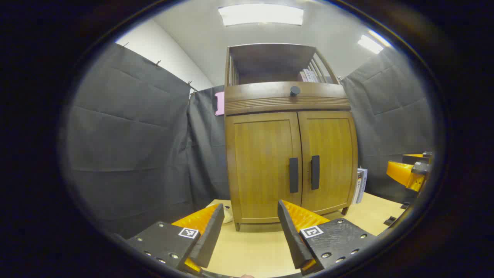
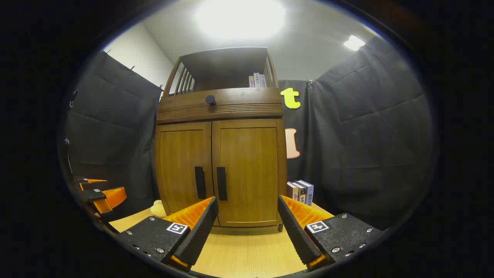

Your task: Open the right door of the double-door shoe cabinet with the right hand, and open the left door with the left hand.

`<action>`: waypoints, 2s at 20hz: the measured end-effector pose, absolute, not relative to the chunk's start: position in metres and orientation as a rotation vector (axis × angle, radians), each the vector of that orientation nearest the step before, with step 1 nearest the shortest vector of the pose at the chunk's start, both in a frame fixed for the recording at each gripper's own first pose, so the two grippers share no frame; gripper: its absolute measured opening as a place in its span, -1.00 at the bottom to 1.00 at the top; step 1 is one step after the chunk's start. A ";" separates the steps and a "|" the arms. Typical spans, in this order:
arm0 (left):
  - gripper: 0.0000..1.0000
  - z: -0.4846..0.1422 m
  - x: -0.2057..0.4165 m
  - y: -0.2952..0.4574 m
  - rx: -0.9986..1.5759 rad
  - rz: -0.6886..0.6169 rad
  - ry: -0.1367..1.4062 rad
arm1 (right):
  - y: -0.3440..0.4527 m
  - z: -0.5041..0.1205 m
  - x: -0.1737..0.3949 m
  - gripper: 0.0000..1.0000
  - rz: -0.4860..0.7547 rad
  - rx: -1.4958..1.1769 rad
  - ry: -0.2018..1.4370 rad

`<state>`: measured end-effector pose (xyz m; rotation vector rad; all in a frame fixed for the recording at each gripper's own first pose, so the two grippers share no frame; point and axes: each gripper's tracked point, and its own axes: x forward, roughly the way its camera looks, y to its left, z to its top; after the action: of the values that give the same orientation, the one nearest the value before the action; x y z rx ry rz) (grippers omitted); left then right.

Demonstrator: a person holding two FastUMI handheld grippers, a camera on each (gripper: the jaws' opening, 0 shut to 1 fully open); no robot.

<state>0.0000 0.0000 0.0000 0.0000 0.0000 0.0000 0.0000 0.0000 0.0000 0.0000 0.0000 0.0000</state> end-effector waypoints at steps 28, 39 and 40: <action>0.69 0.004 0.005 0.004 0.023 0.057 -0.045 | 0.027 0.011 0.066 0.90 0.042 0.049 -0.021; 0.69 0.004 0.010 0.011 0.028 0.150 -0.037 | 0.055 0.015 0.140 0.91 0.060 0.093 -0.025; 0.69 0.005 0.011 0.012 0.028 0.159 -0.037 | 0.057 0.014 0.147 0.90 0.060 0.094 -0.020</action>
<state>0.0108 0.0118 0.0048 0.0281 -0.0368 0.1588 0.1466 0.0570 0.0137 0.0939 -0.0199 0.0602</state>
